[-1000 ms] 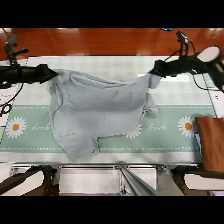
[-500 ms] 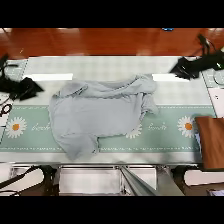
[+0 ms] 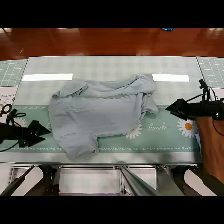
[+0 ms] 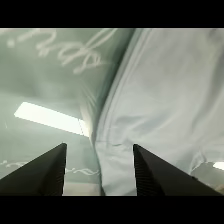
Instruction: Fold the shirts.
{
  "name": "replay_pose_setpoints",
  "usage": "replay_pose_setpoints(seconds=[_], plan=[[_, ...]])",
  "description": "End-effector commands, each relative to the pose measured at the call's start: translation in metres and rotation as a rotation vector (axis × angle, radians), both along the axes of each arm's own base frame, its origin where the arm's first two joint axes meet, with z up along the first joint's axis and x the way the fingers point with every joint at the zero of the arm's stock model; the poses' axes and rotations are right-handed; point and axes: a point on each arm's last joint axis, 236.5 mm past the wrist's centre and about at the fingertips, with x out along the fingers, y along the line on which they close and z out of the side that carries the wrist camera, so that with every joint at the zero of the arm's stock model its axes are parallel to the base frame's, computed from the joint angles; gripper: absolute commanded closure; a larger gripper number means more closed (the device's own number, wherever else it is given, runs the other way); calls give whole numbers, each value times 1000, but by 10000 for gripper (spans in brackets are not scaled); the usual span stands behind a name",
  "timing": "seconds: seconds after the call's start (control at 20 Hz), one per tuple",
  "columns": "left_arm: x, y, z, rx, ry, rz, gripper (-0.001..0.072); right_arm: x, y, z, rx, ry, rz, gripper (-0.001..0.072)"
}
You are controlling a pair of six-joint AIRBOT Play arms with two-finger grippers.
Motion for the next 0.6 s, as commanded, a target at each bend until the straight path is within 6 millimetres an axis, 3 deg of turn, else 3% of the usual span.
replay_pose_setpoints(seconds=[0.0, 0.35, 0.4, 0.45, 0.55], plan=[[-12, -17, -15, -41, 20, 48, 198, -28, 15, -7, 28, 5, 27, 298], [3, -54, -37, -72, -23, 3, 203, -25, 14, -6, 31, -6, 15, 297], [4, -59, -40, -68, -28, -33, 362, -24, 14, -5, 33, -9, 14, 297], [4, -61, -43, -62, -31, -54, 682, -24, 11, -6, 21, -10, 15, 297], [11, -60, -40, -51, -52, -62, 690, -22, -10, -10, -23, -8, -27, 297]])
